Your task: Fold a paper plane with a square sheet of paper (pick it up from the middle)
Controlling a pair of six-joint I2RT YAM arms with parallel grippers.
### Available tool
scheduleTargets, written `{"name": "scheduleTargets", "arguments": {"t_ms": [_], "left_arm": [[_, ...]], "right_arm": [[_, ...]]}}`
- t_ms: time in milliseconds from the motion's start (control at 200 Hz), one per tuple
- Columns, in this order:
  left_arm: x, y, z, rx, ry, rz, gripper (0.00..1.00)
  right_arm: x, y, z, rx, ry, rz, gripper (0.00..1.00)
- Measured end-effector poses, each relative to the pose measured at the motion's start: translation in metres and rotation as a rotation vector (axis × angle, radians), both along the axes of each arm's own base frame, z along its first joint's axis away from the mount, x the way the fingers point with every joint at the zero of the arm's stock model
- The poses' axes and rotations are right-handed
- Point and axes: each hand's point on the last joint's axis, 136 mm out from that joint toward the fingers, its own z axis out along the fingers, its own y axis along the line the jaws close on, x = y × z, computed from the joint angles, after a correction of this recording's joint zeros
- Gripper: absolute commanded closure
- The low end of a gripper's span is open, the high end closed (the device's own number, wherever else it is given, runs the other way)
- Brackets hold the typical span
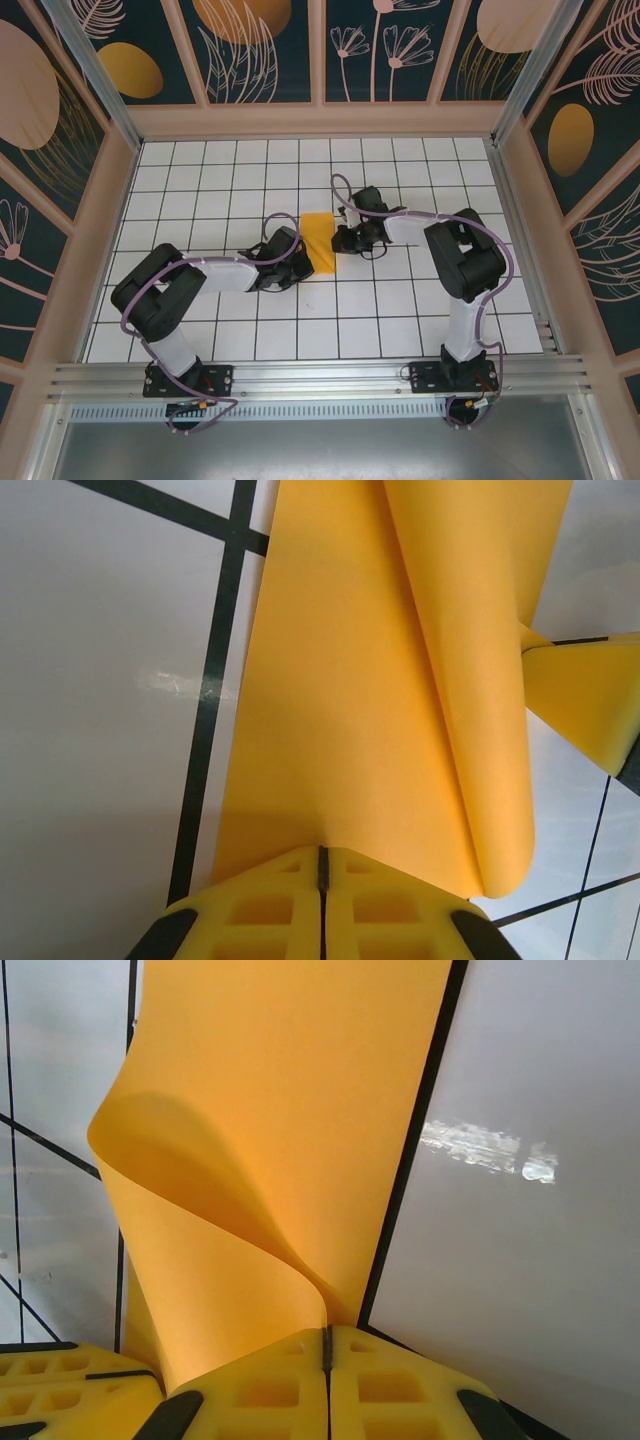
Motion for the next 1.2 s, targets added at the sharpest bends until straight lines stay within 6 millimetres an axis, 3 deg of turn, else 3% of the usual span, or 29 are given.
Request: {"name": "scheduleTargets", "arguments": {"t_ms": [1196], "left_arm": [[-0.0008,0.0035,0.0001,0.077,0.007,-0.053,0.97]], "right_arm": [[0.0061,0.0039,0.0068,0.008,-0.042,0.030,0.95]]}}
